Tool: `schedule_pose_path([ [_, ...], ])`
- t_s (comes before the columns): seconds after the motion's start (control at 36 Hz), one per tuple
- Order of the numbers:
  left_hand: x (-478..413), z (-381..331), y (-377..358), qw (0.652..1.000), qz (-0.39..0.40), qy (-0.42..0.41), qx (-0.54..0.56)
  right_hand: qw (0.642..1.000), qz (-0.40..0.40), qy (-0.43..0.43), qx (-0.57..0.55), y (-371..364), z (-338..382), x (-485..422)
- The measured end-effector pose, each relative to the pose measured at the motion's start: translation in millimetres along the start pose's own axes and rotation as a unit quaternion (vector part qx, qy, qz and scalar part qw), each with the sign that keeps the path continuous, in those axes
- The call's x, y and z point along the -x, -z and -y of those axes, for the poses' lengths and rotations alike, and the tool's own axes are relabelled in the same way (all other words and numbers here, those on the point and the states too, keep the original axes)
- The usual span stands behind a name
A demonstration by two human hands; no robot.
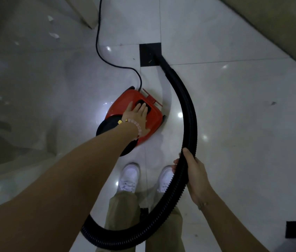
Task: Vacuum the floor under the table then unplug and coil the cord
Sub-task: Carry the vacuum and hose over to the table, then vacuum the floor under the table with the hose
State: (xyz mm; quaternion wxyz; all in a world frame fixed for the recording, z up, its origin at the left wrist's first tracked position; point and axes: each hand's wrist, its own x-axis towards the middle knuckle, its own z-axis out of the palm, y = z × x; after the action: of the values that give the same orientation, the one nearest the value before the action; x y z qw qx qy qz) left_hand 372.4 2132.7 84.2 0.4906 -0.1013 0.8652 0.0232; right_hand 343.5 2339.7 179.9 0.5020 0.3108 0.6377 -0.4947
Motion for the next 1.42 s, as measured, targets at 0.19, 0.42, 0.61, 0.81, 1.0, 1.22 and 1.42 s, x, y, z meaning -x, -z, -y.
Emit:
schedule_pose_path([
  [0.19,-9,-3,5,0.999,0.049,0.005,-0.023,0.999,-0.007,0.020,0.027,-3,2,-2],
  [0.42,23,12,29,0.965,-0.023,-0.018,0.259,0.996,0.033,0.066,0.043,-9,15,22],
  [0.61,89,-11,25,0.707,-0.072,0.027,0.703,0.983,0.070,0.115,0.121,-28,10,60],
  [0.81,155,-17,44,0.378,0.016,-0.009,0.926,0.945,0.094,0.184,0.253,-62,-3,108],
  [1.0,211,33,22,0.348,-0.115,0.076,0.927,0.910,0.167,0.195,0.327,-119,-12,140],
  [1.22,252,111,-16,0.254,-0.136,0.158,0.944,0.882,0.226,0.155,0.384,-199,-30,156],
  [1.42,267,148,-53,0.217,-0.134,0.171,0.952,0.883,0.262,0.072,0.383,-229,-53,165],
])
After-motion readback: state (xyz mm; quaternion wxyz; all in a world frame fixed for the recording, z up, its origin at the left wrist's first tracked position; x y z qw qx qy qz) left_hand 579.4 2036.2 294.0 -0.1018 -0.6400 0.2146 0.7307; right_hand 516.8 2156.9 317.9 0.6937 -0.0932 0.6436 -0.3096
